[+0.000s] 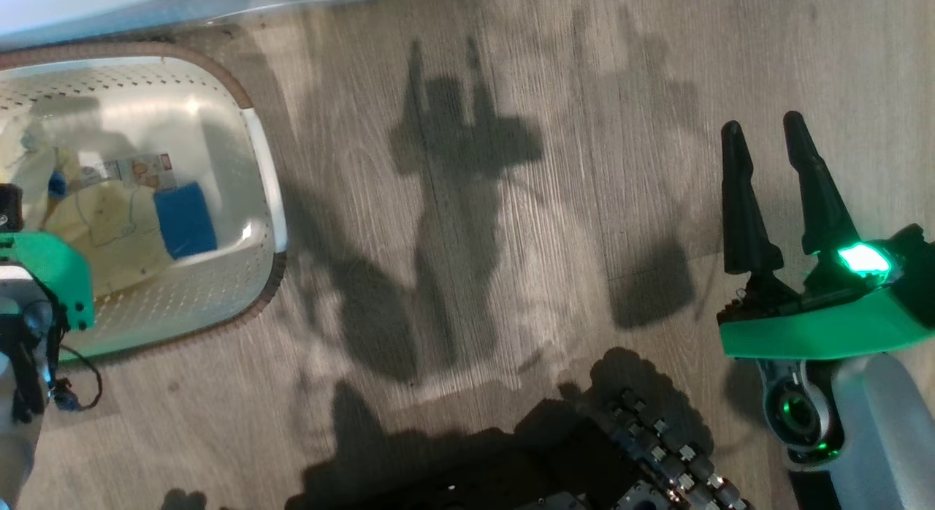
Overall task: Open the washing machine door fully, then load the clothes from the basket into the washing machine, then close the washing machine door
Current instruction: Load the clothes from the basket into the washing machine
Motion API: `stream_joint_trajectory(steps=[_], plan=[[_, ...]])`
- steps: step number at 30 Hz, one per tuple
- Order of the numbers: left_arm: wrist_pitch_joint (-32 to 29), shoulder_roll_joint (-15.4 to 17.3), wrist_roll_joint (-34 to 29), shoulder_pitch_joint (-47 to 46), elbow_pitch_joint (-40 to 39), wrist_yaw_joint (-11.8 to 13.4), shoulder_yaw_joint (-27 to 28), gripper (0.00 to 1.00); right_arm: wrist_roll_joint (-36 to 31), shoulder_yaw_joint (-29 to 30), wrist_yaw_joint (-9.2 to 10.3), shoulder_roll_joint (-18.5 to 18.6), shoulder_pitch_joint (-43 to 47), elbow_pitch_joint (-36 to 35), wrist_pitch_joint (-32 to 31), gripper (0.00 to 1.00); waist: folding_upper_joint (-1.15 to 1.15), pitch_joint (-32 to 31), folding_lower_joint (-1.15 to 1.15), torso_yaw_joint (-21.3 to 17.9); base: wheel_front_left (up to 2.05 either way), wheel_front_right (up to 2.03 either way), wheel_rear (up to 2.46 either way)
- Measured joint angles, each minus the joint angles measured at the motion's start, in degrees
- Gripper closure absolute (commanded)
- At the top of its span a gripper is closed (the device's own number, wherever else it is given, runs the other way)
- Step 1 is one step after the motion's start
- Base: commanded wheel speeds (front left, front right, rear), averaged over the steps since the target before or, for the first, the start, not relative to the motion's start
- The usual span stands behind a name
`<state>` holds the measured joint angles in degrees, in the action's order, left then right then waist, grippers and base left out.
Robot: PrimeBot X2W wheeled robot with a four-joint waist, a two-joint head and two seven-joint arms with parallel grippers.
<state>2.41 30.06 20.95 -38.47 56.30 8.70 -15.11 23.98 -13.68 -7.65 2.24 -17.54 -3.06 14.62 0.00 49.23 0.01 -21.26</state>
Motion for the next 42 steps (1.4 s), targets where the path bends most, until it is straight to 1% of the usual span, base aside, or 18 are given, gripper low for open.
stream_joint_trajectory(steps=[6, 12, 17, 19, 22, 25, 29, 32, 33, 36, 42], plan=[[0.85, -0.14, 0.35, -1.11, 1.74, -0.47, -0.18, 1.0, 0.12, -0.04, 0.0, 0.0, -0.12, 0.07, 0.0, 0.0, 0.0, -0.08, -0.01, 0.18, 0.0, 0.0, 0.0], [5.99, -1.22, 0.85, -1.07, 1.83, -0.48, -0.13, 1.0, 0.02, 0.32, 0.0, 0.0, -0.32, 0.32, 0.0, 0.0, 0.0, -1.42, -0.01, 1.1, 0.0, 0.0, 0.0], [10.23, -3.26, 0.96, -0.62, -0.94, -0.45, -0.19, 1.0, -1.09, 1.3, 0.0, 0.01, -0.22, 0.45, 0.0, 0.0, 0.0, -2.93, -0.01, 2.66, 0.0, 0.0, 0.0], [11.01, -4.14, 1.33, -0.11, -2.82, -0.37, -0.16, 1.0, -1.86, 1.69, 0.0, 0.0, -0.15, 0.59, 0.0, 0.0, 0.0, -3.66, -0.01, 3.43, 0.0, 0.0, 0.0], [11.79, -5.52, 1.34, 1.34, -6.82, 0.64, 0.05, 1.0, -3.13, 2.7, 0.0, 0.01, 0.42, 0.69, 0.0, 0.0, 0.0, -4.91, -0.01, 4.8, 0.0, 0.0, 0.0], [11.95, -6.62, 1.34, 3.65, -11.38, 1.11, 0.25, 1.0, -4.57, 3.48, 0.0, 0.01, 1.42, 0.87, 0.0, 0.0, 0.0, -6.35, -0.01, 6.27, 0.0, 0.0, 0.0], [11.98, -7.11, 1.32, 7.34, -19.34, 1.16, 1.7, 1.0, -6.33, 4.77, 0.0, 0.01, 2.27, 1.24, 0.0, 0.0, 0.0, -8.53, -0.02, 8.19, 0.0, 0.0, 0.0], [11.99, -7.81, 1.32, 9.89, -24.96, 2.0, 2.67, 1.0, -7.68, 5.5, 0.0, 0.01, 2.52, 1.41, 0.0, 0.0, 0.0, -10.35, -0.01, 9.51, 0.0, 0.0, 0.0], [11.99, -7.81, 1.32, 9.89, -24.96, 2.0, 2.67, 1.0, -7.68, 5.5, 0.0, 0.01, 2.52, 1.41, 0.0, 0.0, 0.0, -10.35, -0.01, 9.51, 0.0, 0.0, 0.0], [12.05, -8.92, 1.32, 12.89, -29.8, 2.08, 3.77, 1.0, -8.73, 6.36, 0.0, 0.02, 3.76, 1.55, 0.0, 0.0, 0.01, -12.38, -0.02, 10.81, 0.0, 0.0, 0.0], [12.06, -10.05, 1.37, 17.34, -37.86, 1.78, 6.03, 1.0, -10.24, 7.58, 0.0, 0.02, 6.12, 2.54, 0.0, 0.0, 0.01, -16.86, -0.02, 13.07, 0.0, 0.0, 0.0]])
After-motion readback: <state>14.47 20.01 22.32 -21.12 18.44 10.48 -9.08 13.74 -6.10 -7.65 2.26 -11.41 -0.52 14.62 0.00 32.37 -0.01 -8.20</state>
